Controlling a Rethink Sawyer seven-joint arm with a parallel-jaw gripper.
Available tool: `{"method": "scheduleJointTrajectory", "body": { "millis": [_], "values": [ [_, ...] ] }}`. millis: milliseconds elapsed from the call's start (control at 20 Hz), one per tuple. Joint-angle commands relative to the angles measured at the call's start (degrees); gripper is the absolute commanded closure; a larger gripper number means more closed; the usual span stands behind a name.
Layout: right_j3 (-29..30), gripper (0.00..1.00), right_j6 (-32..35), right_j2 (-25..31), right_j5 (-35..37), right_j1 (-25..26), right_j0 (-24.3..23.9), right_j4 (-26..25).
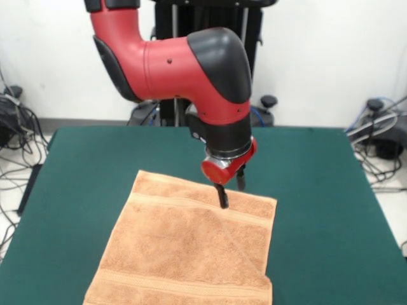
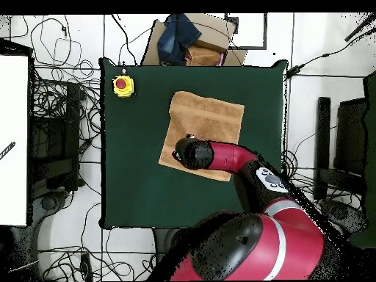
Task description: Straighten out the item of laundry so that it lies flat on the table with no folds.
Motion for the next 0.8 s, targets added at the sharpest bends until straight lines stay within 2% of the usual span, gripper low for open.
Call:
{"method": "scheduleJointTrajectory", "body": {
  "millis": [50,800],
  "values": [
    [4.09,0.00,20.79,-3.36,-4.46,1.59,2.75,3.55],
    [3.37,0.00,19.47,-5.48,-8.41,5.06,5.97,7.29]
  ]
}}
